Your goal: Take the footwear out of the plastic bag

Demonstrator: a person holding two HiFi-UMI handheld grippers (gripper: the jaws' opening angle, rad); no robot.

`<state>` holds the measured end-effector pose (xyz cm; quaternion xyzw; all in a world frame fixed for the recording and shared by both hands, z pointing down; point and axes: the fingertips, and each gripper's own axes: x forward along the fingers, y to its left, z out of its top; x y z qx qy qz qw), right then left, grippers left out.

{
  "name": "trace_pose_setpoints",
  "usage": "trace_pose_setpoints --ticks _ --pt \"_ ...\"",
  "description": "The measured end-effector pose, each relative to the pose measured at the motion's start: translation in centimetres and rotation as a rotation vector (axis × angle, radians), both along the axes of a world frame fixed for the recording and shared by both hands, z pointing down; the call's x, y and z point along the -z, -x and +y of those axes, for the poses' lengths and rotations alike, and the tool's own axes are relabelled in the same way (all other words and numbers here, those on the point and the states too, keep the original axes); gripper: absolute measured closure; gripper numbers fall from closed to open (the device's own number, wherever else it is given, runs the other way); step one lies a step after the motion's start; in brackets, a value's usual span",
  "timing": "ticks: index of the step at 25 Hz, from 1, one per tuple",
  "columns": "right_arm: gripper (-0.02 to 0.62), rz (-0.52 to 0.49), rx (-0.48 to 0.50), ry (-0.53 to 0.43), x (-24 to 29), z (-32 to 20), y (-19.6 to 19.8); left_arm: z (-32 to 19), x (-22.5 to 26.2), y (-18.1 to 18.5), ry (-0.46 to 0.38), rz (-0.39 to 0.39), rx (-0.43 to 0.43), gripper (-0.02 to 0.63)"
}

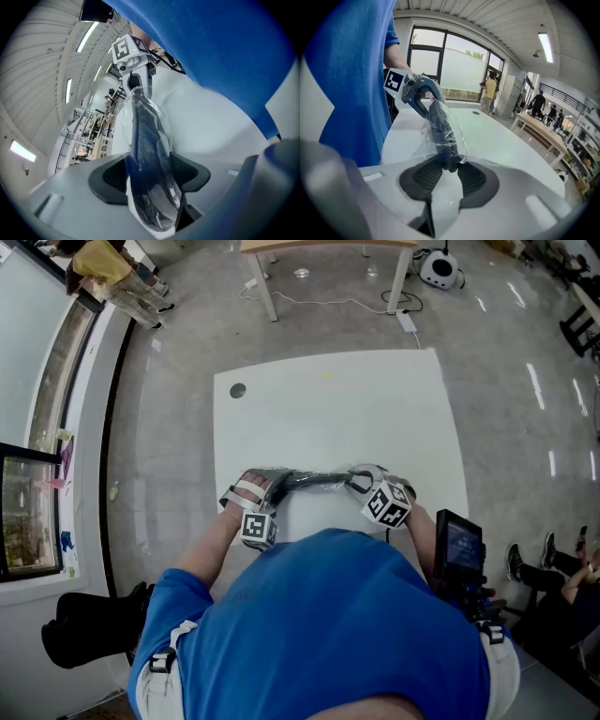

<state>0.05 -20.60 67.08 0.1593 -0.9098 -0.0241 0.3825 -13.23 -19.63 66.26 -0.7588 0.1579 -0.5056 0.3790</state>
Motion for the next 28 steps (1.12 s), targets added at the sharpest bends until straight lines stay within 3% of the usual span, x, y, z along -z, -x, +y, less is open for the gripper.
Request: trace_pose_setpoints --ticks 12,18,23,28 --pt "0.505 0.038 -0.092 0.026 -1.3 -0.2 -5.4 -1.6 -0.8 1.1 0.092 0.031 0.036 0.409" --pt "0.505 0.046 -0.116 0.045 -1.3 -0.8 -5.8 -2.5 -0.7 0.9 0.109 0.037 0.034 0.419" --pt "0.488 0.062 -0.095 0.06 -1.3 -0.2 -5.6 -2.4 -0.9 0.8 0.124 0.034 0.04 0.422" --pt "0.437 0.122 -0.042 -0.013 -0.6 -0.2 -4.8 -2.2 -1.1 1.1 0.134 0.029 0.054 0.428"
